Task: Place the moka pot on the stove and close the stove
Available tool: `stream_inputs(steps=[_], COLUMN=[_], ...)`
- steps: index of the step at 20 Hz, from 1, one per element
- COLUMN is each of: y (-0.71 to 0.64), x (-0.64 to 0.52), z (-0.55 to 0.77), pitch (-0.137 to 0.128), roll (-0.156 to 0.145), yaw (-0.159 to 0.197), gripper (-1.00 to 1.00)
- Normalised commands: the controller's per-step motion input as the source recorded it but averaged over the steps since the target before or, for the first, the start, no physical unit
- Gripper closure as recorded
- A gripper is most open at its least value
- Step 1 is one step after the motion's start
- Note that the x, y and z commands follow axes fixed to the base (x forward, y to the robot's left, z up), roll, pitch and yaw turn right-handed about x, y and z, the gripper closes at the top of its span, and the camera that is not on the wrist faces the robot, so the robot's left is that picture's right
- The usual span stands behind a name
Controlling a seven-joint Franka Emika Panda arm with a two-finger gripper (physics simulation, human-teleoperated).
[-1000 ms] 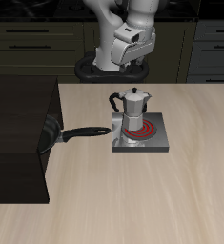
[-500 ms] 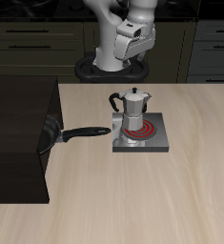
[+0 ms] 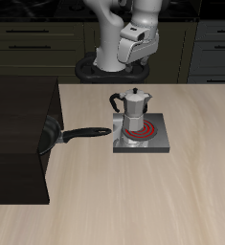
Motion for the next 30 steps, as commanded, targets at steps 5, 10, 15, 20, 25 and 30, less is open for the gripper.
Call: stream_inputs(steps=[5, 10, 15, 20, 25, 30], y=[0.21, 0.09, 0.07, 0.03, -0.08, -0.19], x=[0.06, -0.02, -0.08, -0.20, -0.17, -0.22], z=[-0.07, -0.12, -0.08, -0.17, -0.14, -0.16], pitch=[0.020, 0.021, 0.003, 0.020, -0.006, -0.012], roll=[0.037, 0.025, 0.009, 0.045, 0.010, 0.000], yaw=[0.021, -0.002, 0.001, -0.010, 0.004, -0.016], gripper=[-1.00, -1.00, -1.00, -1.00, -1.00, -1.00])
